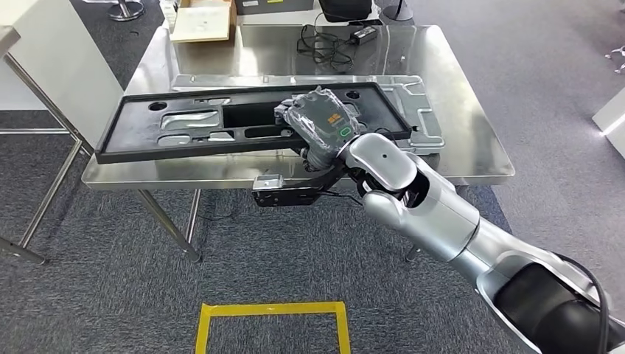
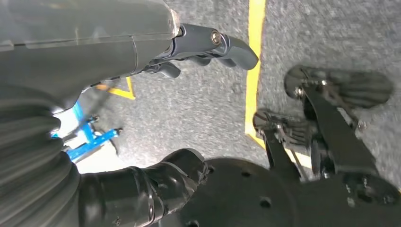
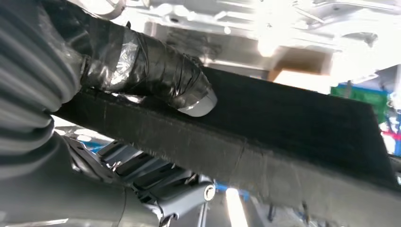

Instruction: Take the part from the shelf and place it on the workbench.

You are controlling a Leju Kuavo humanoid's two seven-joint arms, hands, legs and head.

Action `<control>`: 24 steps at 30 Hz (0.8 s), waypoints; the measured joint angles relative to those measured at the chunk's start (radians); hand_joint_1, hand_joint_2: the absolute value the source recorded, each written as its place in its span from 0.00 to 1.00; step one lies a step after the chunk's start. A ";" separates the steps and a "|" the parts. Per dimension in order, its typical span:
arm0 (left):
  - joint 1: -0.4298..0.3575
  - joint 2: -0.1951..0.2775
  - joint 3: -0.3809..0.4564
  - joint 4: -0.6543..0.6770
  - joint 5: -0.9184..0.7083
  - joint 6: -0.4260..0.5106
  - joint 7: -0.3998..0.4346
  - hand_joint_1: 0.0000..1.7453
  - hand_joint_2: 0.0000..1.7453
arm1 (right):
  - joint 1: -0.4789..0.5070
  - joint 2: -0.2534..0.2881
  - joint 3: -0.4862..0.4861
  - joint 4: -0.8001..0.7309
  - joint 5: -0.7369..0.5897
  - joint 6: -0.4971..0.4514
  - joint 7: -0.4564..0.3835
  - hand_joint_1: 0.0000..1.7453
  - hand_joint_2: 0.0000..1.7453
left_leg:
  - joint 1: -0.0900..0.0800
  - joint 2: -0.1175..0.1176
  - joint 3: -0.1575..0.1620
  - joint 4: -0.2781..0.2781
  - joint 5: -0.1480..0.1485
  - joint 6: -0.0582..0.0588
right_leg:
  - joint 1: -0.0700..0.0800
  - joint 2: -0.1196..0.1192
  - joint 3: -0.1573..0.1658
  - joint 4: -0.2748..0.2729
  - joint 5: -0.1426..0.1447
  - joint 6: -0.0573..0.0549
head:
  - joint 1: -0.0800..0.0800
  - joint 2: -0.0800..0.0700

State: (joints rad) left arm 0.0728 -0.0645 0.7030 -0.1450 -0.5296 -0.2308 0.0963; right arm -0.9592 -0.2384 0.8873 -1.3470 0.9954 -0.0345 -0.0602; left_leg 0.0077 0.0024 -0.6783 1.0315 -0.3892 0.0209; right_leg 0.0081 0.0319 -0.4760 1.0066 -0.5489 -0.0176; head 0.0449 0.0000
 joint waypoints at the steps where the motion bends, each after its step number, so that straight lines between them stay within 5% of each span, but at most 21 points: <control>1: -0.002 0.000 0.000 0.000 0.000 0.000 0.000 0.00 1.00 | -0.004 0.002 0.003 0.003 0.000 0.000 0.000 1.00 1.00 | 0.001 0.001 0.009 -0.002 -0.003 0.007 | 0.000 -0.001 0.001 0.004 -0.003 0.005 | 0.000 0.000; 3: -0.005 -0.001 0.000 0.000 0.000 0.001 0.000 0.00 1.00 | -0.011 0.006 0.007 0.011 0.001 0.001 0.000 1.00 1.00 | 0.005 0.002 0.028 -0.011 -0.010 0.019 | -0.002 -0.010 -0.022 0.054 0.002 0.014 | 0.000 0.000; 5: -0.005 -0.001 0.001 0.000 0.000 0.001 0.000 0.00 1.00 | -0.016 0.011 0.011 0.019 0.004 0.003 0.000 1.00 1.00 | 0.006 0.001 0.048 -0.017 -0.024 0.025 | -0.008 -0.020 -0.095 0.168 -0.016 0.027 | 0.000 0.000; 7: -0.005 -0.001 0.001 0.000 0.000 0.001 0.000 0.00 1.00 | -0.013 0.017 0.021 0.029 0.009 0.007 0.003 1.00 1.00 | 0.007 0.001 0.070 -0.018 -0.044 0.027 | -0.014 -0.024 -0.179 0.269 -0.069 0.036 | 0.000 0.000; 9: -0.005 -0.001 0.001 0.000 -0.001 0.001 0.000 0.00 1.00 | -0.009 0.022 0.032 0.040 0.012 0.010 0.007 1.00 1.00 | 0.006 0.000 0.099 -0.018 -0.067 0.026 | -0.017 -0.026 -0.220 0.271 -0.088 0.038 | 0.000 0.000; 10: -0.005 -0.001 0.001 0.000 -0.001 0.001 0.000 0.00 1.00 | -0.008 0.024 0.037 0.046 0.013 0.011 0.009 1.00 1.00 | 0.006 0.000 0.117 -0.018 -0.079 0.025 | -0.016 -0.027 -0.221 0.229 -0.062 0.035 | 0.000 0.000; 12: -0.003 -0.002 0.001 0.000 -0.001 0.001 0.001 0.00 1.00 | -0.006 0.025 0.042 0.058 0.013 0.012 0.012 1.00 1.00 | 0.005 0.000 0.147 -0.018 -0.104 0.021 | -0.009 -0.029 -0.207 0.106 0.058 0.019 | 0.000 0.000; 14: -0.003 -0.004 0.001 0.000 -0.001 0.001 0.002 0.00 1.00 | -0.006 0.027 0.045 0.071 0.013 0.012 0.012 1.00 1.00 | 0.005 -0.002 0.162 -0.024 -0.119 0.010 | 0.002 -0.031 -0.196 0.031 0.145 0.001 | 0.000 0.000; 16: -0.006 -0.005 0.001 -0.001 -0.001 0.002 0.002 0.00 1.00 | -0.005 0.030 0.047 0.084 0.013 0.011 0.013 1.00 1.00 | 0.004 -0.004 0.169 -0.023 -0.117 -0.004 | 0.006 -0.031 -0.184 0.013 0.153 -0.011 | 0.000 0.000; 19: -0.007 -0.005 0.001 -0.002 -0.001 0.002 0.002 0.00 1.00 | -0.005 0.034 0.047 0.098 0.012 0.009 0.016 1.00 1.00 | 0.005 -0.004 0.121 0.072 -0.102 -0.018 | -0.004 -0.029 -0.148 -0.011 0.147 -0.025 | 0.000 0.000; 22: -0.007 -0.005 0.001 -0.002 -0.001 0.003 0.002 0.00 1.00 | -0.002 0.040 0.047 0.108 0.012 0.009 0.018 1.00 1.00 | 0.006 -0.004 0.002 0.240 -0.168 -0.023 | -0.004 -0.026 -0.117 -0.018 0.125 -0.035 | -0.001 0.000; 24: -0.006 -0.004 0.001 -0.002 -0.001 0.004 0.002 0.00 1.00 | 0.002 0.042 0.048 0.115 0.012 0.009 0.018 1.00 1.00 | 0.006 -0.004 -0.038 0.255 -0.198 -0.026 | -0.003 -0.022 -0.095 -0.016 0.106 -0.034 | -0.001 0.000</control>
State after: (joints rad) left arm 0.0666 -0.0686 0.7044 -0.1472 -0.5310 -0.2269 0.0984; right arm -0.9567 -0.1967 0.9353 -1.2324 1.0079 -0.0256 -0.0425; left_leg 0.0141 -0.0013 -0.7165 1.2861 -0.5874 -0.0052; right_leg 0.0047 0.0096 -0.5712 0.9906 -0.4432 -0.0512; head 0.0443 0.0000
